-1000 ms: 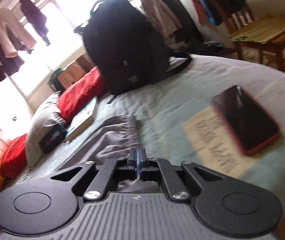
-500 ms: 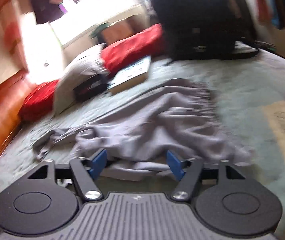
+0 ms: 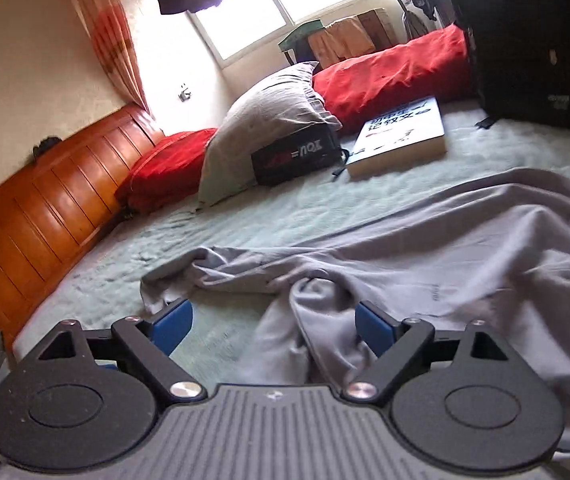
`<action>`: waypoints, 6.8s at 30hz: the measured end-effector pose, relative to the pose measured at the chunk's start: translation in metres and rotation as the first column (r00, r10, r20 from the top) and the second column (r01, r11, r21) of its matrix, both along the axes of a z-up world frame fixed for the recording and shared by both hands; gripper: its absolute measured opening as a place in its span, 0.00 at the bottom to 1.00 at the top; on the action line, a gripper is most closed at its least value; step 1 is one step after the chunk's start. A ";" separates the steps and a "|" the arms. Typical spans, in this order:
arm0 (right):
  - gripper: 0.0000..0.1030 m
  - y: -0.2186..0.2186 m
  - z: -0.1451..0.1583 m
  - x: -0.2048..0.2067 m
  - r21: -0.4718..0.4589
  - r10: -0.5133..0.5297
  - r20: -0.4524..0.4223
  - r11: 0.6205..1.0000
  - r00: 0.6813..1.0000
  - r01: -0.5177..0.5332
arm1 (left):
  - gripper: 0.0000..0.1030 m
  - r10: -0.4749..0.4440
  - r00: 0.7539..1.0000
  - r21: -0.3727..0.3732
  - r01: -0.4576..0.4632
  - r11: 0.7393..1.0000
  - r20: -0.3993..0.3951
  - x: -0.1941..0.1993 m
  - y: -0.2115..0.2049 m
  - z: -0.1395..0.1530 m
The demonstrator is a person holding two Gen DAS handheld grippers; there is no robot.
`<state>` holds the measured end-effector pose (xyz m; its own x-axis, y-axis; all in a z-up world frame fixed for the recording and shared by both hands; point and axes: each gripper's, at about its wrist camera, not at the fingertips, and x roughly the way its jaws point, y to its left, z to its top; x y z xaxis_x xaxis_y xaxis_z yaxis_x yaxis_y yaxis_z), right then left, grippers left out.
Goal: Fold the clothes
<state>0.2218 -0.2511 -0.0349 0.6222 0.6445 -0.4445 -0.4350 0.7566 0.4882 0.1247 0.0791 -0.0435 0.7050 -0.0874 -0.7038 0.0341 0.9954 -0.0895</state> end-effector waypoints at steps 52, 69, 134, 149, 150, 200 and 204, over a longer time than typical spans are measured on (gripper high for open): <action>0.95 -0.009 -0.033 0.047 -0.048 -0.169 -0.097 0.985 0.981 0.165 | 1.00 0.371 0.921 0.370 -0.388 0.844 0.121 0.202 0.194 0.011; 0.96 -0.005 -0.032 0.046 -0.028 -0.137 -0.085 0.991 0.987 0.135 | 0.99 0.215 0.976 0.109 -0.211 0.971 -0.023 0.127 0.159 0.002; 1.00 0.055 -0.004 0.025 -0.099 0.122 0.018 0.988 0.992 -0.119 | 0.05 0.529 0.843 -0.363 -0.465 0.808 0.098 0.153 0.264 0.005; 1.00 0.048 -0.006 0.031 -0.115 0.080 0.016 0.990 0.997 -0.078 | 0.05 0.538 0.832 -0.098 -0.529 0.843 0.136 0.203 0.281 0.056; 1.00 0.048 -0.006 0.031 -0.118 0.076 0.013 0.990 0.997 -0.073 | 0.05 0.537 0.832 -0.089 -0.529 0.844 0.141 0.210 0.280 0.058; 1.00 0.019 -0.011 -0.034 -0.114 0.086 -0.041 0.989 0.995 -0.090 | 0.82 0.024 0.997 0.035 -0.021 0.999 -0.077 0.049 0.037 0.011; 1.00 0.015 -0.019 -0.051 -0.093 0.110 -0.073 0.989 0.991 -0.116 | 0.83 -0.027 0.997 0.105 0.035 0.994 -0.071 0.011 -0.013 0.005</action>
